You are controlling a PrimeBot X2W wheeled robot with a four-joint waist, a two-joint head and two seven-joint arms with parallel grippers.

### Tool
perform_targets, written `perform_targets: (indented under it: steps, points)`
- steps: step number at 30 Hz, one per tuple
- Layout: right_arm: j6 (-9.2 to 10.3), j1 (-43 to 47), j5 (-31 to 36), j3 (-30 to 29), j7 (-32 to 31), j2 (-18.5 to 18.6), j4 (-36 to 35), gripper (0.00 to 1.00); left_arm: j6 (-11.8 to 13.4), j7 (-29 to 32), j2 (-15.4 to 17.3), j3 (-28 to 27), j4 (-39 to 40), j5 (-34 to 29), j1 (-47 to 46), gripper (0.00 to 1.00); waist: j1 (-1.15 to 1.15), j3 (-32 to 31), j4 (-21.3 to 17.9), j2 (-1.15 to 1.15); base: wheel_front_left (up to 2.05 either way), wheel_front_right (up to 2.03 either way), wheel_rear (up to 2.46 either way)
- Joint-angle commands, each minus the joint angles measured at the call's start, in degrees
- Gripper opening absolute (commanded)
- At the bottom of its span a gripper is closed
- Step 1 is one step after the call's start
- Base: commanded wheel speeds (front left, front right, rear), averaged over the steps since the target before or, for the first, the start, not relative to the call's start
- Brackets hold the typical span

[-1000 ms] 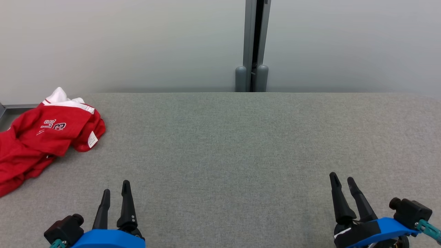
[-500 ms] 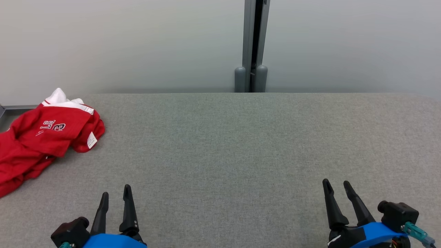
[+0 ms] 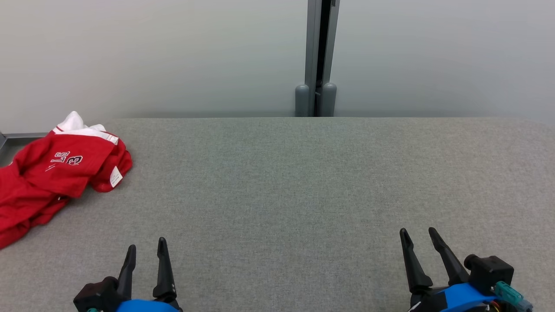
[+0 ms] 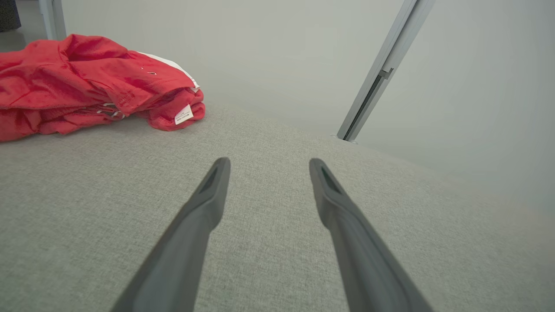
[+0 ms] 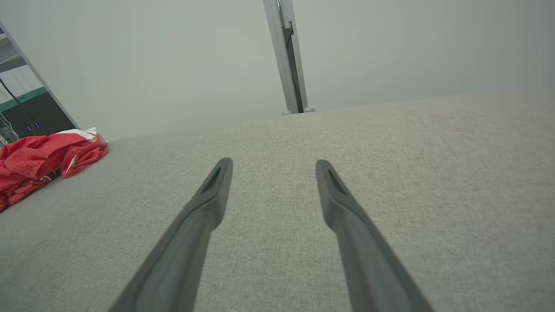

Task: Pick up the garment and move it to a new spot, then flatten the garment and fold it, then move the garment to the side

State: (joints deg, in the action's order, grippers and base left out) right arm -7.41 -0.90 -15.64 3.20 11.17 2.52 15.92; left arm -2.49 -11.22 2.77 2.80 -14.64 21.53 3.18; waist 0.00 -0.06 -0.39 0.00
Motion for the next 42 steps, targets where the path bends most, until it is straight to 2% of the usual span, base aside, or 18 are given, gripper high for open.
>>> perform_targets:
  steps: [1,24,33,42]
  points:
    - [-0.10,-0.08,1.50,-0.01,0.49,0.44,-0.10,1.00,0.03,-0.41,0.18,0.22,0.08,-1.32,0.03,1.00,0.00,0.01,0.02,0.00,0.00,0.00,0.00]
    - [-0.11,0.37,12.86,-0.01,3.23,0.50,1.32,1.00,0.14,-3.20,0.19,1.22,-2.75,-10.92,0.48,1.00,0.00,0.16,-0.03,0.00,0.00,0.00,0.00]
    - [-0.09,0.33,15.49,-0.19,4.10,0.53,2.26,1.00,0.18,-4.08,0.19,1.38,-3.97,-13.76,0.70,1.00,0.00,0.23,-0.10,0.00,0.00,0.00,0.00]
    - [-0.09,0.03,14.71,-0.41,4.12,0.51,2.78,1.00,-0.07,-4.07,0.20,1.02,-4.59,-13.35,0.36,1.00,0.00,0.37,-0.05,0.00,0.00,0.00,0.00]
